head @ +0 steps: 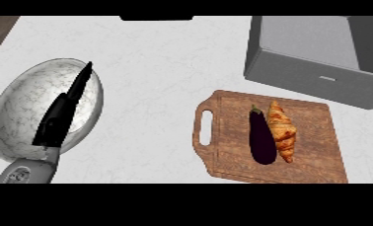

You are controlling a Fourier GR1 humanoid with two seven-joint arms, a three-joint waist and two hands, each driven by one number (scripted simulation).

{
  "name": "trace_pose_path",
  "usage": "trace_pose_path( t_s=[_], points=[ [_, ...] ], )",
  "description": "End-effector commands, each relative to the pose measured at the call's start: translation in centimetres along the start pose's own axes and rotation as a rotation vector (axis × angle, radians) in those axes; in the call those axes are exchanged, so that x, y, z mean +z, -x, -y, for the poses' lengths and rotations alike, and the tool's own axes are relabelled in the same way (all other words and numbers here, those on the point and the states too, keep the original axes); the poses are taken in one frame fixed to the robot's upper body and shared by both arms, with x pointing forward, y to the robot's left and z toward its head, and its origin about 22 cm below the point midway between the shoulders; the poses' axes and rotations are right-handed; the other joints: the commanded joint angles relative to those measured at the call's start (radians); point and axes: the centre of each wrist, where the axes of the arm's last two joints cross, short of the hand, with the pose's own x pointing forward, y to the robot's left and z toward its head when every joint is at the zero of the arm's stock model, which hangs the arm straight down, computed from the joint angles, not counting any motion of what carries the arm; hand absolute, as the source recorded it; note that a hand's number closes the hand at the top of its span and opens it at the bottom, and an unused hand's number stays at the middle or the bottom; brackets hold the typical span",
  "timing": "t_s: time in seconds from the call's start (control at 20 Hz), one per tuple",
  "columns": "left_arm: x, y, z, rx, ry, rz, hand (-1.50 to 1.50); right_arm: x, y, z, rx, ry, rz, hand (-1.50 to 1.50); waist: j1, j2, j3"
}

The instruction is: Pick the eggplant from the cutting board and place it in the cardboard box

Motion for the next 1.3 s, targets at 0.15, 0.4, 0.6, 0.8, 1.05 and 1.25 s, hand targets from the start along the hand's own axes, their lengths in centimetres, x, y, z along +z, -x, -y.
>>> trace_pose_path(
  t_s=[0.15,0.4,0.6,0.8,1.05,1.25],
  points=[
    [0.3,1.9,1.0,-0.007,0.029,-0.082,0.00,-0.3,-3.6,0.8,0.136,-0.023,-0.154,-1.50,0.036,0.022,-0.011],
    [-0.8,2.3,1.0,-0.016,0.034,-0.092,0.00,-1.9,-6.1,-0.8,0.129,-0.093,-0.194,-1.50,0.038,0.020,-0.008],
    [-0.6,2.6,1.3,-0.006,0.023,-0.097,0.00,-3.0,-7.6,-2.3,0.151,-0.156,-0.216,-1.50,0.031,0.010,-0.007],
    [-1.0,2.6,0.8,0.002,0.029,-0.115,0.00,-4.4,-9.1,-4.6,0.142,-0.201,-0.188,-1.50,0.019,-0.002,-0.005],
    [-0.9,2.5,2.1,0.007,0.041,-0.096,0.00,-8.9,-8.6,-8.4,0.197,-0.124,-0.165,-1.50,0.021,-0.004,-0.003],
    [0.0,3.3,3.1,-0.015,0.023,-0.118,0.00,-9.0,-10.6,-8.2,0.203,-0.090,-0.135,-1.50,0.012,-0.009,-0.003]
  ],
)
